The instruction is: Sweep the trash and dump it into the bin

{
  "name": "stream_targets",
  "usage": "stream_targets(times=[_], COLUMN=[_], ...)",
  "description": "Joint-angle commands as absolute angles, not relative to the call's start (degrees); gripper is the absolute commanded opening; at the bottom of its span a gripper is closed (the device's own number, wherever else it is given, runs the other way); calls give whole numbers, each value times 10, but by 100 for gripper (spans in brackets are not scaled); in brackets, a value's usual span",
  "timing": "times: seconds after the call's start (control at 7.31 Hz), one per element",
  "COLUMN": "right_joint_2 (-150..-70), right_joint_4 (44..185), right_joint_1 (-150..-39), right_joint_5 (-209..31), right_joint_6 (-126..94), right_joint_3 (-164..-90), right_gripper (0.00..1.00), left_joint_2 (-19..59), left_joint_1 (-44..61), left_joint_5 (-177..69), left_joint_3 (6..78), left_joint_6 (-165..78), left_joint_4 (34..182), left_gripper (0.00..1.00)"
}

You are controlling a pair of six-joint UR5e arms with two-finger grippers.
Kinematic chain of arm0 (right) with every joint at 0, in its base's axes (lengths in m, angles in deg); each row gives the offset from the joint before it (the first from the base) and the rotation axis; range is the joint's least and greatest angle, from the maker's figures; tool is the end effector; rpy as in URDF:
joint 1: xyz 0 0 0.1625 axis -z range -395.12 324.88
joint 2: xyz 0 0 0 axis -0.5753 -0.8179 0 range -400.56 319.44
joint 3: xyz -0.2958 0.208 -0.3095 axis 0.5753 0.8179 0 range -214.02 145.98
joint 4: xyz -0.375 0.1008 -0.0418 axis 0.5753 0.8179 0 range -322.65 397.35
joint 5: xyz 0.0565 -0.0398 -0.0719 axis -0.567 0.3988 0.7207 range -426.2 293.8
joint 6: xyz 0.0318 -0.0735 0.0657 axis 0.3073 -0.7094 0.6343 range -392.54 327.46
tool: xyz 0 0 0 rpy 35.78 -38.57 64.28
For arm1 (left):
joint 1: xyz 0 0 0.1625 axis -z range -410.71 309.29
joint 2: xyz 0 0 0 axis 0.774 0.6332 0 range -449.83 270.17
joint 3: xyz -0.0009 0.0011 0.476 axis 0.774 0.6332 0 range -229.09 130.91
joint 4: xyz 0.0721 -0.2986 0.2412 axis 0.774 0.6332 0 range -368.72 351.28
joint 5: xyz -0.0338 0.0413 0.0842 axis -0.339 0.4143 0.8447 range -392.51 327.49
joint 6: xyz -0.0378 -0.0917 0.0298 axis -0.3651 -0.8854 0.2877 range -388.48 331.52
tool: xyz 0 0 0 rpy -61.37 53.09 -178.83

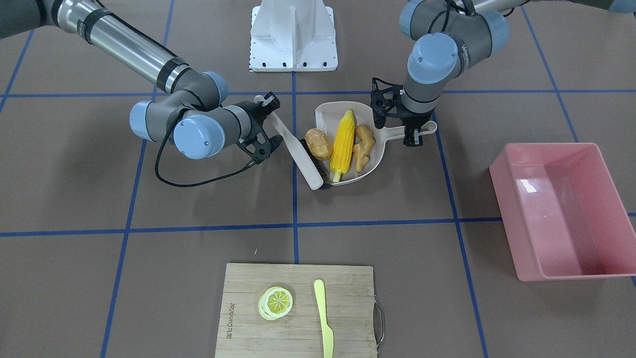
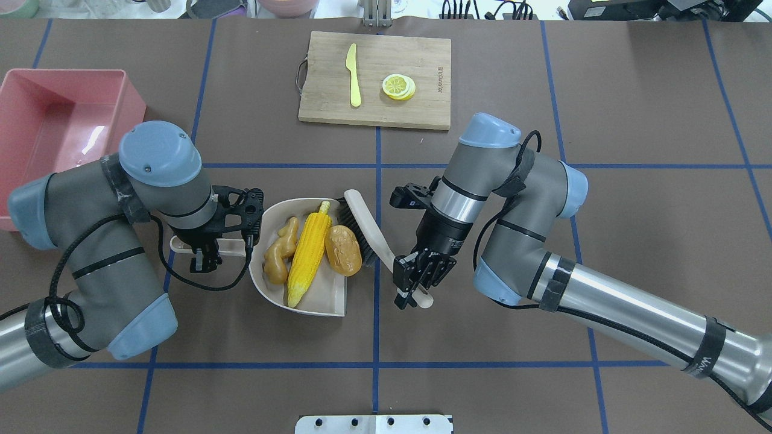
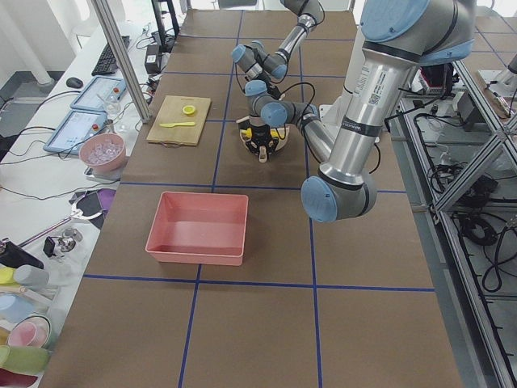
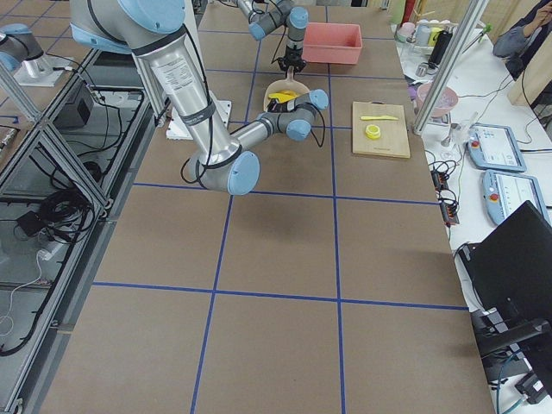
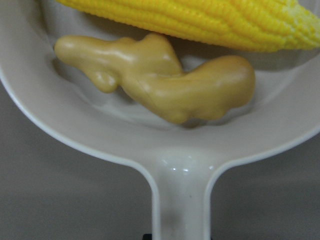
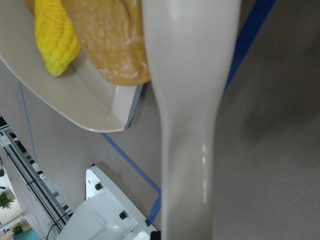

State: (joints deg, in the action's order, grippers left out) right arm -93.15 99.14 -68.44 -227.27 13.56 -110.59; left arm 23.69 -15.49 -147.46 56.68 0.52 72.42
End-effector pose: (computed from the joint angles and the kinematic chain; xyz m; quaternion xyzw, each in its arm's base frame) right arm -0.5758 -0.4208 0.3332 -0.1845 -0.6054 -0.3219 0.7042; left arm 0.4446 -0.4236 0.3969 0.2033 0.2603 0.6713 0.6636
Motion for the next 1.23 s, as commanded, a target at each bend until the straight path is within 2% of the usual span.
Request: stream_targets(times=[0.0, 1.1], right_joint_2=[-929, -915], right_joint_4=[987, 978], right_joint_1=[-659, -615], right_joint_5=[-2231, -2146], right_joint_6=[216, 418], right_joint_3=[-1125, -1203], right_gripper=[0, 0], left_joint_2=[237, 239], left_joint_1=[-150, -120], left_joint_5=[-1475, -1507], left_joint_3=[566, 561], left_joint_6=[6, 3], left_joint_4=[742, 798], left_gripper=[0, 0])
